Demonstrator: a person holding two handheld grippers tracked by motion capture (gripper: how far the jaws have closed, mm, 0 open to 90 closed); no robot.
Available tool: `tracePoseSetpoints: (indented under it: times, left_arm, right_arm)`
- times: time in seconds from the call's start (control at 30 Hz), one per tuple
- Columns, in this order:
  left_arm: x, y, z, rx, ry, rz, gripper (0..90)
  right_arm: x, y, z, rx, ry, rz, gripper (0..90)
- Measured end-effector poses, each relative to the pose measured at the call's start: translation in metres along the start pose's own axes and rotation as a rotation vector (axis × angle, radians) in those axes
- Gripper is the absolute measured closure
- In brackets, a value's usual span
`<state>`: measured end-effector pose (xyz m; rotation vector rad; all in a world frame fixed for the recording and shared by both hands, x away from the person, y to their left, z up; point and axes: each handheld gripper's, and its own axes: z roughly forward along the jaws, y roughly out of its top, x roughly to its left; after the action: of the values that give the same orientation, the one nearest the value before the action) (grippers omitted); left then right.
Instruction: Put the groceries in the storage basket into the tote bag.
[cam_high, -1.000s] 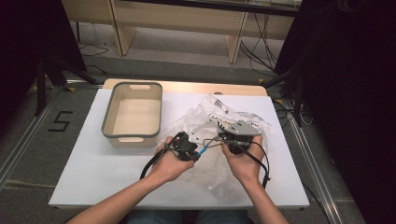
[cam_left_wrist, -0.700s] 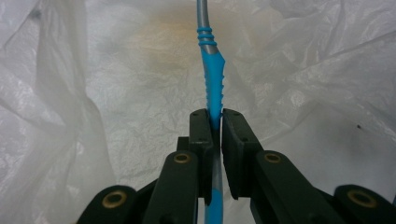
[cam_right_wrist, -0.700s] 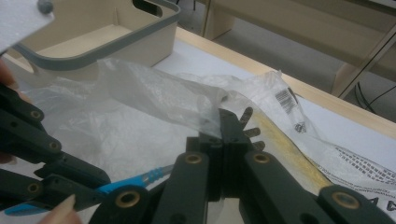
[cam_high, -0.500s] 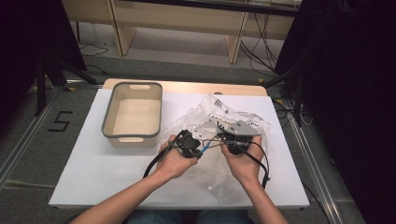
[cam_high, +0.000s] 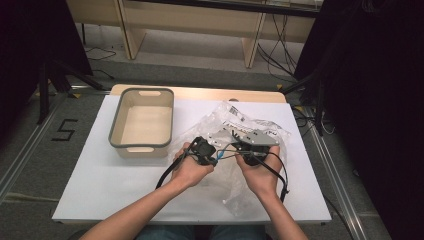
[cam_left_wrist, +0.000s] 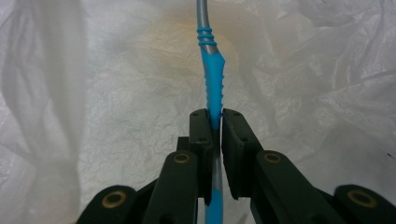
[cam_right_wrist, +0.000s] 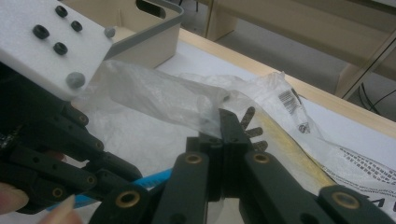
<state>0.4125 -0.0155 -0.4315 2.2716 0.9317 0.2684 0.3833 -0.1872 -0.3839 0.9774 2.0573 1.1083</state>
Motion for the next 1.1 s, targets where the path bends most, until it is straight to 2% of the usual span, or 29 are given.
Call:
tracePoseSetpoints:
  times: [0.5, 0.73, 1.1]
  left_arm:
    - [0.0, 0.007, 0.009, -0.022, 0.025, -0.019, 82.4]
    - [0.0, 0.01, 0.01, -0.048, 0.033, -0.028, 82.3]
    - [0.001, 0.011, 0.015, -0.059, 0.05, -0.026, 82.2]
  right_arm:
    - [0.0, -0.001, 0.001, 0.004, 0.004, 0.001, 90.0]
    - [0.0, -0.002, 0.001, 0.007, 0.004, 0.002, 90.0]
    - [-0.001, -0.002, 0.002, 0.008, 0.001, 0.004, 90.0]
